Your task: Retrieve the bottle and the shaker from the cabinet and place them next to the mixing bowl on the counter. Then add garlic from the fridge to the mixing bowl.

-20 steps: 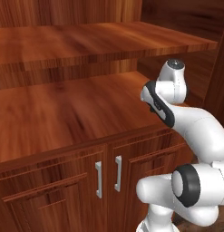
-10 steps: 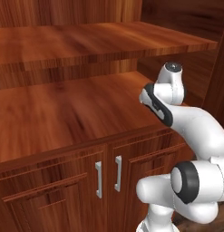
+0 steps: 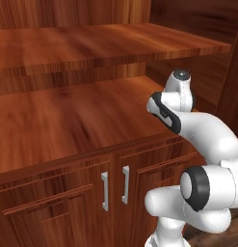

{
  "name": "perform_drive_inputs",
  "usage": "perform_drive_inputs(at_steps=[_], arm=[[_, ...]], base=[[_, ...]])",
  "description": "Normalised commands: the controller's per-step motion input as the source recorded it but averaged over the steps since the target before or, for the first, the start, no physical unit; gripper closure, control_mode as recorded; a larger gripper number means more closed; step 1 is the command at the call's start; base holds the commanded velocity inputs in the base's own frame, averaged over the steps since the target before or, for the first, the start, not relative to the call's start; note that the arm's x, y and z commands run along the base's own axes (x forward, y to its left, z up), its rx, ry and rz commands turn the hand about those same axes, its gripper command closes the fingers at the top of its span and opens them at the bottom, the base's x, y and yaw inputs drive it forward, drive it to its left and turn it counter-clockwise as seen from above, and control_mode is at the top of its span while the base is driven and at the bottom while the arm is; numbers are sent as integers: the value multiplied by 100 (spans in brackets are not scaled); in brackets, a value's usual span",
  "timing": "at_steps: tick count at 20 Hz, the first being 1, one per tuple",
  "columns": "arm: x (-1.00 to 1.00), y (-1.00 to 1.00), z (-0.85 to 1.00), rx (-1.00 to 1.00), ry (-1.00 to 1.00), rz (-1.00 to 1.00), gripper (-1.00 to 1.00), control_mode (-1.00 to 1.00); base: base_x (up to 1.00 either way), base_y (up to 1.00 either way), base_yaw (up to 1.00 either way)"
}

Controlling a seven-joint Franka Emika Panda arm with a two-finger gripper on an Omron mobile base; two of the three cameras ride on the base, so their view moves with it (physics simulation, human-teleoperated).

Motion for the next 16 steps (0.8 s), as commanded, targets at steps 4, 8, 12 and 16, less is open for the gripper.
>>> perform_drive_inputs(at_steps=[4,8,12,16], arm=[[9,-4,-2,0,0,0,-100,-100],[11,-3,-1,0,0,0,-100,-100],[3,0,0,0,0,0,-100,-100],[0,0,0,0,0,0,-100,-100]], base=[[0,0,0],[0,0,0],[0,0,0],[0,0,0]])
